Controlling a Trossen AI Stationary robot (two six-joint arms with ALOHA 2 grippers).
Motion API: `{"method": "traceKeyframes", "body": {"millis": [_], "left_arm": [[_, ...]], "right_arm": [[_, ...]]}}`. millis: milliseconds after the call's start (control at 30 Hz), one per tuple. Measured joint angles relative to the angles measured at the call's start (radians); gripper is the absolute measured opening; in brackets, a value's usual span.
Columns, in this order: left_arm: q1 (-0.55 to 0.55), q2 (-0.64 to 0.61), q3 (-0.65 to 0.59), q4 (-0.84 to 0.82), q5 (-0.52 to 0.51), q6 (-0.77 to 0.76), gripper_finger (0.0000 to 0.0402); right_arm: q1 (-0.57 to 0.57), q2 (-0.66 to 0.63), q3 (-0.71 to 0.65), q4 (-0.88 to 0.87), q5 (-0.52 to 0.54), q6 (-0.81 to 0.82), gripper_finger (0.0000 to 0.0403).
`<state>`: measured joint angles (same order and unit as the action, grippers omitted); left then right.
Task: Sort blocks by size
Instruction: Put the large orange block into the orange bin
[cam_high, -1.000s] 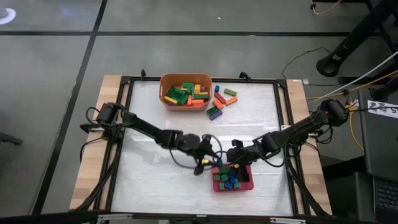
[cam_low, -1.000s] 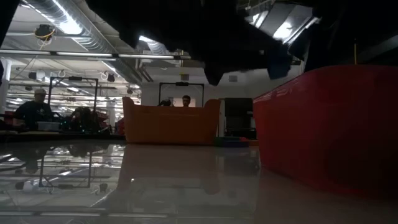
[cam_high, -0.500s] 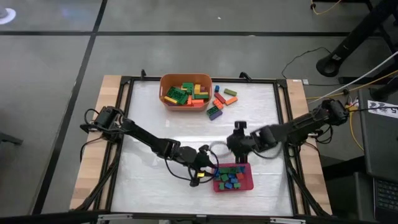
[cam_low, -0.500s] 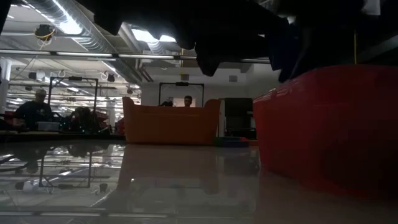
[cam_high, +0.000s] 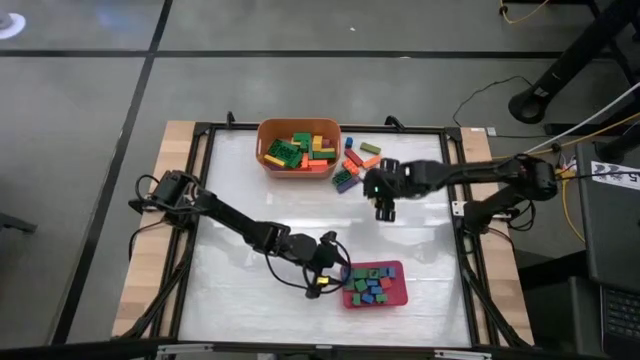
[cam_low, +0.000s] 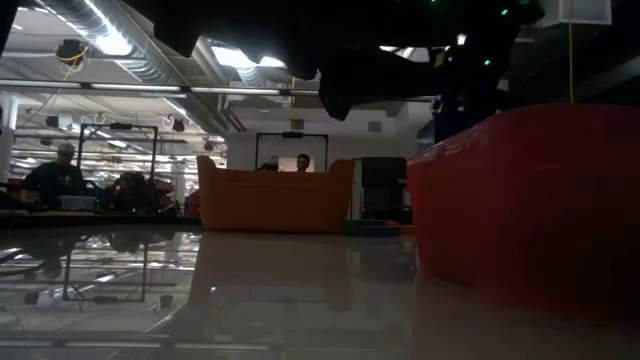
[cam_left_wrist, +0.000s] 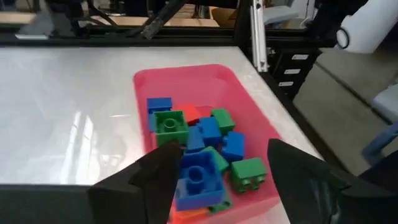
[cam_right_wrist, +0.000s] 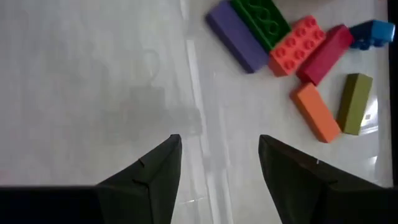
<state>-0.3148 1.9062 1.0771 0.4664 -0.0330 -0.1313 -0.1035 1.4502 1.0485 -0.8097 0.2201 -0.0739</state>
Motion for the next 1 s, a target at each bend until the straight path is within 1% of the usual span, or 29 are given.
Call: {"method": "traceKeyframes", "body": {"millis": [67, 167, 267, 433, 600, 700, 833, 1000], "left_arm": [[0.009, -0.005, 0.0, -0.007, 0.0, 0.023, 0.0227], [0.029, -0.033, 0.0, -0.063, 0.0, 0.06, 0.022], [0.058, -0.078, 0.0, -0.162, 0.0, 0.066, 0.0213], [0.126, -0.171, 0.0, -0.321, 0.0, 0.055, 0.0202], [0.193, -0.232, 0.0, -0.437, 0.0, 0.055, 0.0198], [0.227, -0.24, 0.0, -0.461, -0.001, 0.054, 0.0198], [0.258, -0.238, 0.0, -0.493, 0.0, 0.055, 0.0198], [0.285, -0.237, 0.0, -0.529, 0.0, 0.057, 0.0198]], "right_arm": [[-0.055, 0.0, 0.0, 0.001, -0.022, -0.055, 0.0214], [-0.123, 0.0, 0.0, 0.003, -0.049, -0.149, 0.0214], [-0.18, 0.001, 0.0, 0.02, -0.089, -0.243, 0.0214], [-0.279, 0.014, -0.001, 0.091, -0.205, -0.332, 0.0214], [-0.364, 0.062, -0.001, 0.155, -0.251, -0.439, 0.0214], [-0.406, 0.114, -0.001, 0.169, -0.288, -0.509, 0.0214], [-0.445, 0.19, -0.001, 0.201, -0.29, -0.574, 0.0214], [-0.477, 0.265, -0.001, 0.299, -0.244, -0.647, 0.0214]]}}
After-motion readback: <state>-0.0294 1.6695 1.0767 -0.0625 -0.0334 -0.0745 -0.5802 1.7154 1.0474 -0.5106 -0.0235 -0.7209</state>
